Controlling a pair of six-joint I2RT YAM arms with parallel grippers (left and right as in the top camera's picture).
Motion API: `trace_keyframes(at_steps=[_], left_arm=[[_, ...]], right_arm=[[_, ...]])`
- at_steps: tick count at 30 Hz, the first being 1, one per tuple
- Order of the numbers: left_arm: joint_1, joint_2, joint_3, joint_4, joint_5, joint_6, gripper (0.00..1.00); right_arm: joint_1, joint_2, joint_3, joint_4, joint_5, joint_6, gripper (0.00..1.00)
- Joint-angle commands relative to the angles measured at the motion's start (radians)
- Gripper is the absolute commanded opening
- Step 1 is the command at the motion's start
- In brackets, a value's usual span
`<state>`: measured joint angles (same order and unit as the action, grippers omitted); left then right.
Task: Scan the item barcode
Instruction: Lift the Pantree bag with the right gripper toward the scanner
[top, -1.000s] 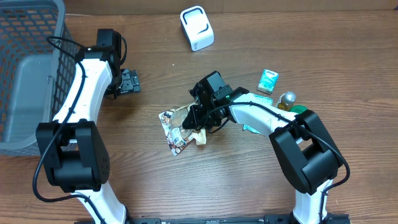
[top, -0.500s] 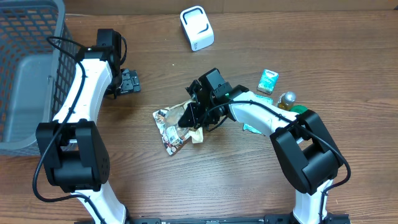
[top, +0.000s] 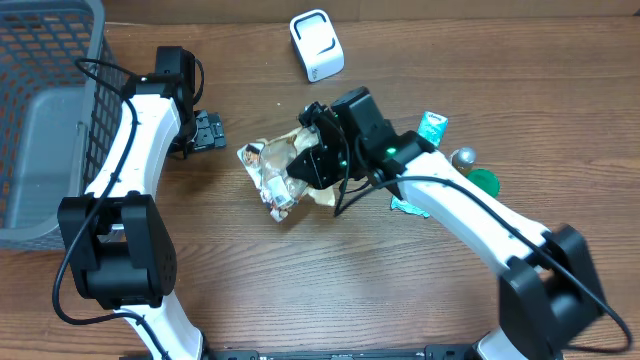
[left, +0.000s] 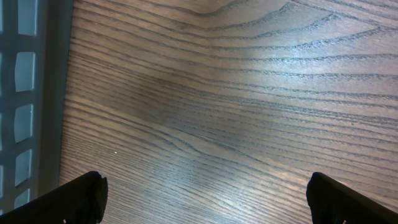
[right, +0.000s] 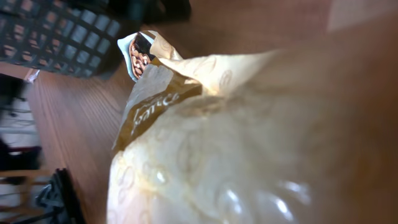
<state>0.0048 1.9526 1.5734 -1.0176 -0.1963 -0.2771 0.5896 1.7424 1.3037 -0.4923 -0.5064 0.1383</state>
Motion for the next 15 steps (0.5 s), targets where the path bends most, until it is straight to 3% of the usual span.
trace_keyframes(at_steps=[1, 15], left_arm=[[0.001, -0.004, 0.017, 0.001, -0.013, 0.012, 1.0], [0.002, -0.004, 0.017, 0.001, -0.013, 0.011, 1.0]], right_arm=[[0.004, -0.085, 0.035, -0.003, 0.072, -0.13, 0.04], [0.004, -0.125, 0.035, -0.067, 0.072, -0.173, 0.04]])
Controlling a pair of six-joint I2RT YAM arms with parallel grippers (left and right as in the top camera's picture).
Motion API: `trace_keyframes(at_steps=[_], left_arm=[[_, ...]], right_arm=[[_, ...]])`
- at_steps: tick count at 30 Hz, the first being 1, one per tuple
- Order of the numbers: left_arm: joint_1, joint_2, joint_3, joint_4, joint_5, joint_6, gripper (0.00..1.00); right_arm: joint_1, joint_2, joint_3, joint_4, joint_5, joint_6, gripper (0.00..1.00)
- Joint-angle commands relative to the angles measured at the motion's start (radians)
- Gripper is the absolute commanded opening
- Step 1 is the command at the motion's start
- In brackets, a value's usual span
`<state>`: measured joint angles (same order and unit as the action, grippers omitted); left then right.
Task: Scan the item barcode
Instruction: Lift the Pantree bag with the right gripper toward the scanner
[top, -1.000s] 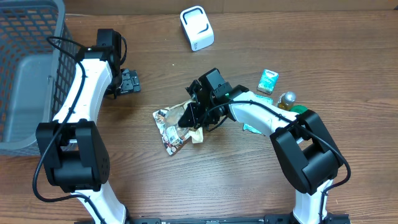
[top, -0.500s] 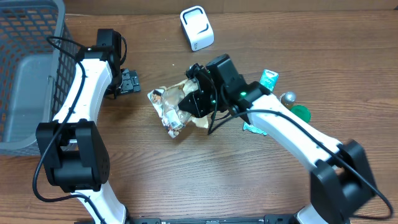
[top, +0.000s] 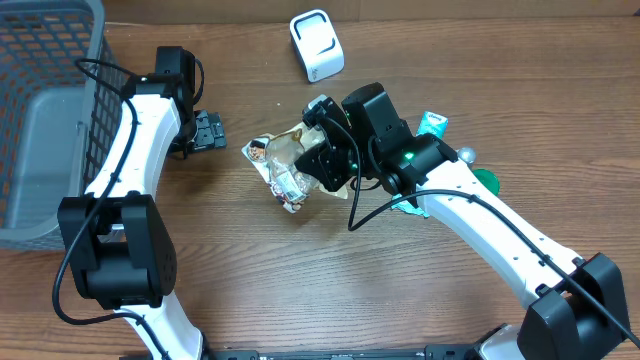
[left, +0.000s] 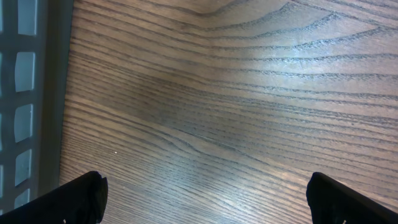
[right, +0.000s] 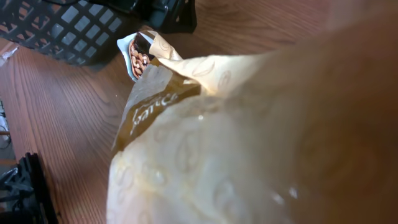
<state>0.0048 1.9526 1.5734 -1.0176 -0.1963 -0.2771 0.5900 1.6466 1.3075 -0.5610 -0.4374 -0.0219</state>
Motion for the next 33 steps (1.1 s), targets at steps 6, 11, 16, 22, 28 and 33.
trace_keyframes(at_steps=[6, 11, 16, 22, 28, 33], left_arm=[[0.002, -0.004, 0.017, 0.001, -0.013, 0.012, 1.0], [0.001, -0.004, 0.017, 0.001, -0.013, 0.011, 1.0], [0.002, -0.004, 0.017, 0.001, -0.013, 0.012, 1.0], [0.001, -0.004, 0.017, 0.001, -0.013, 0.012, 1.0], [0.001, -0.004, 0.017, 0.001, -0.013, 0.012, 1.0], [0.001, -0.004, 0.017, 0.001, -0.013, 0.012, 0.99]], right_arm=[[0.004, -0.029, 0.031, 0.0, 0.003, -0.013, 0.04], [0.004, -0.029, 0.031, -0.005, 0.003, -0.013, 0.04], [0.004, -0.029, 0.031, -0.02, 0.003, -0.013, 0.04], [0.004, -0.029, 0.031, -0.02, 0.002, -0.008, 0.04], [0.004, -0.029, 0.031, -0.02, 0.002, -0.009, 0.04], [0.004, -0.029, 0.031, 0.002, 0.003, -0.009, 0.04]])
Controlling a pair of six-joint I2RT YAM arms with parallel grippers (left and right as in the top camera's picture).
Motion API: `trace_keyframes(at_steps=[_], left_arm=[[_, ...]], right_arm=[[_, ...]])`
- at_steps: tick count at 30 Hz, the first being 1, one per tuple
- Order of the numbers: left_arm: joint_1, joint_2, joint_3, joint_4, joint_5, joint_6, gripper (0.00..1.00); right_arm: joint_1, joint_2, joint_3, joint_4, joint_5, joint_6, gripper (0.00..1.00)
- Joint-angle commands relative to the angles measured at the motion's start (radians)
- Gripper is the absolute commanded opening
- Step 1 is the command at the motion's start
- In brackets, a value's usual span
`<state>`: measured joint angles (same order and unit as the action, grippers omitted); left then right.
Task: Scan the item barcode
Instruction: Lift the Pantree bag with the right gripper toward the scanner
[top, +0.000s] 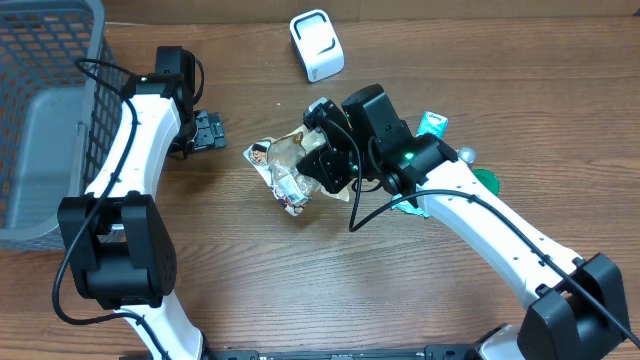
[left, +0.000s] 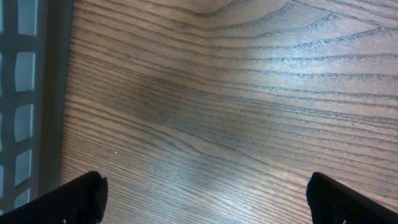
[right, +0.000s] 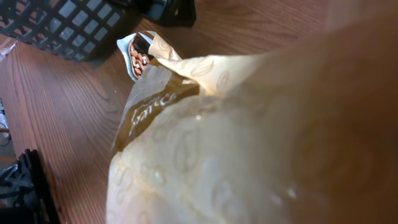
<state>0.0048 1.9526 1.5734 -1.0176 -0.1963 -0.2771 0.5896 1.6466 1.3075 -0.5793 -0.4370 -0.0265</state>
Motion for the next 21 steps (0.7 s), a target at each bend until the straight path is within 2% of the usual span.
trace_keyframes(at_steps=[1, 9, 16, 21], left_arm=[[0.001, -0.004, 0.017, 0.001, -0.013, 0.012, 1.0], [0.001, -0.004, 0.017, 0.001, -0.013, 0.012, 1.0], [0.001, -0.004, 0.017, 0.001, -0.013, 0.012, 1.0], [0.001, -0.004, 0.017, 0.001, -0.013, 0.012, 1.0]], right_arm=[[0.004, -0.029, 0.031, 0.022, 0.003, -0.005, 0.04], [0.004, -0.029, 0.057, 0.042, 0.003, -0.031, 0.03], [0.004, -0.029, 0.26, -0.095, 0.064, -0.036, 0.04], [0.004, -0.029, 0.429, -0.208, 0.09, -0.11, 0.03]])
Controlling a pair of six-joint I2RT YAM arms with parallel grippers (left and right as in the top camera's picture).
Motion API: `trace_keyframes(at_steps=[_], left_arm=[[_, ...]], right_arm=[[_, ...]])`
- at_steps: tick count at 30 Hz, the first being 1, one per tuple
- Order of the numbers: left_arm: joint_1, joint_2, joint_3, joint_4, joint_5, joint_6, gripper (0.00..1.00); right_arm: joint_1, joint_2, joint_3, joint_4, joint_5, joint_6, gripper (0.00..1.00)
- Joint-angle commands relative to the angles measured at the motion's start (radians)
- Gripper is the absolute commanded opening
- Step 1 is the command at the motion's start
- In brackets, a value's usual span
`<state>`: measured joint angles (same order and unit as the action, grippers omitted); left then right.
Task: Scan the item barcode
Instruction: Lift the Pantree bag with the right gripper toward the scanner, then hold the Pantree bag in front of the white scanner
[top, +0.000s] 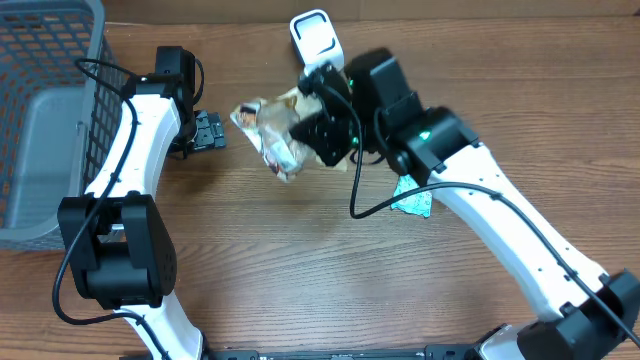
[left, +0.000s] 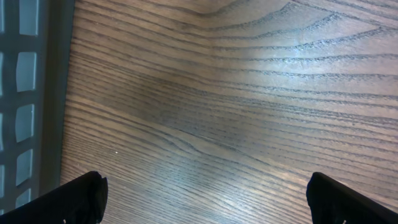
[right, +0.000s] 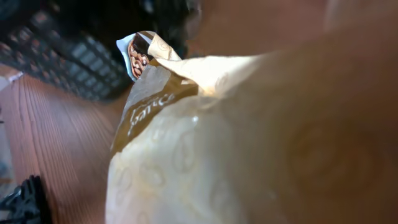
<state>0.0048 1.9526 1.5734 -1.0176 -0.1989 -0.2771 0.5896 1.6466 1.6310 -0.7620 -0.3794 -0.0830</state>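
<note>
A crumpled cream and brown snack bag (top: 268, 128) hangs above the table, held by my right gripper (top: 318, 128), which is shut on it. The bag (right: 205, 137) fills the right wrist view and hides the fingers there. The white barcode scanner (top: 316, 40) stands at the back of the table, just behind the right gripper. My left gripper (top: 208, 131) rests low over bare wood near the basket, open, with its two dark fingertips (left: 81, 198) wide apart and nothing between them.
A grey wire basket (top: 45, 110) sits at the far left edge. A teal packet (top: 412, 200) lies under the right arm.
My right gripper has lifted the snack bag off the table and carried it toward the back, closer to the white scanner. The left arm has not moved.
The right gripper was shut on the snack bag lying mid-table. It then held the bag slightly raised and turned in the same spot for two moments. Now the bag hangs higher and further back near the scanner. The left gripper stayed open by the basket throughout.
</note>
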Motion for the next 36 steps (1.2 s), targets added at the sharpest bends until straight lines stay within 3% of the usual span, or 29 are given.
trace_keyframes(at_steps=[1, 12, 18, 24, 29, 36], left_arm=[[0.001, -0.004, 0.017, 0.001, -0.011, 0.012, 0.99], [0.001, -0.004, 0.017, 0.001, -0.011, 0.011, 1.0], [0.001, -0.004, 0.017, 0.001, -0.011, 0.012, 1.0], [0.001, -0.004, 0.017, 0.001, -0.011, 0.012, 0.99], [0.001, -0.004, 0.017, 0.001, -0.011, 0.012, 0.99], [0.001, -0.004, 0.017, 0.001, -0.011, 0.012, 1.0]], right_arm=[[0.004, -0.029, 0.131, -0.035, 0.038, -0.053, 0.03], [0.007, 0.001, 0.195, -0.006, 0.148, -0.277, 0.03], [0.007, 0.09, 0.195, 0.035, 0.175, -0.468, 0.04], [0.013, 0.194, 0.195, 0.122, 0.372, -0.484, 0.03], [0.014, 0.253, 0.195, 0.185, 0.454, -0.574, 0.04], [0.013, 0.319, 0.194, 0.338, 0.575, -0.581, 0.04]])
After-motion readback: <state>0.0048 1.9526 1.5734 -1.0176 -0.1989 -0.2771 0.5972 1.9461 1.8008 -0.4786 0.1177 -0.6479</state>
